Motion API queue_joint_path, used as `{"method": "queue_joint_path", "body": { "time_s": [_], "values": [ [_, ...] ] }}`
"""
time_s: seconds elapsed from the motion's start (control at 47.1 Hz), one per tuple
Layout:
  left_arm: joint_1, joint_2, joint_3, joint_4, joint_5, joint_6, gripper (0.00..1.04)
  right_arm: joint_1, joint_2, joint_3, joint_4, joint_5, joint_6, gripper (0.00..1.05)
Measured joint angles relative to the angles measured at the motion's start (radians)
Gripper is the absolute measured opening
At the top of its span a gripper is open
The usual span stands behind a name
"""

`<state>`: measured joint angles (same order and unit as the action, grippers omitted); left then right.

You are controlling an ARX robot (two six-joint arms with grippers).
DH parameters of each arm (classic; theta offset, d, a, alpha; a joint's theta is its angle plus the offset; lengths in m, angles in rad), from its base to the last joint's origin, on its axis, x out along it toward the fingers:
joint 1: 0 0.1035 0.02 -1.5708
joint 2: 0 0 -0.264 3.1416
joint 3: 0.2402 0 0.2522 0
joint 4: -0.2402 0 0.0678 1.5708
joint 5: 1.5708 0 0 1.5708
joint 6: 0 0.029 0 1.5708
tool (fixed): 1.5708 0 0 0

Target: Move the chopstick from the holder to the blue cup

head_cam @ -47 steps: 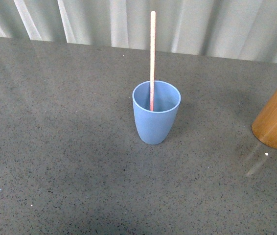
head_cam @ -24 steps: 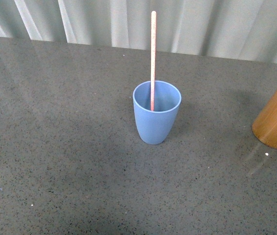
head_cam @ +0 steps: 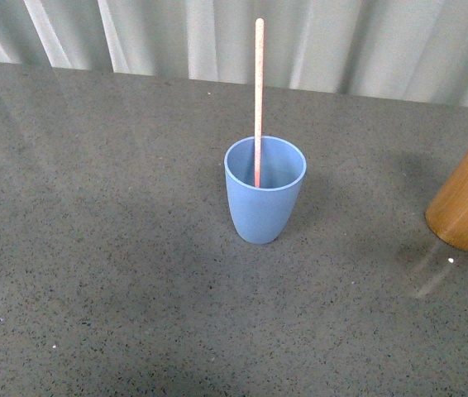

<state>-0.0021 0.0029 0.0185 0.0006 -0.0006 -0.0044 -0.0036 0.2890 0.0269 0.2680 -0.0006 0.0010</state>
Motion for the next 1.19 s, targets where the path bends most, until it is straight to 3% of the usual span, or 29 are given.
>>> {"method": "queue_joint_path", "body": {
  "time_s": [0.404,0.51,0.85,1.19],
  "values": [
    [0.0,0.0,0.0,0.0,0.0,0.0,0.98,0.0,-0.116,-0.01,-0.091,0.0,0.0,0.01],
    [0.0,0.0,0.0,0.0,0.0,0.0,0.98,0.001,-0.25,-0.01,-0.257,0.0,0.0,0.01],
    [0.0,-0.001,0.0,0.0,0.0,0.0,0.98,0.001,-0.285,-0.01,-0.266,0.0,0.0,0.01],
    [0.0,-0.001,0.0,0.0,0.0,0.0,0.98,0.001,-0.285,-0.01,-0.266,0.0,0.0,0.52]
  ]
}}
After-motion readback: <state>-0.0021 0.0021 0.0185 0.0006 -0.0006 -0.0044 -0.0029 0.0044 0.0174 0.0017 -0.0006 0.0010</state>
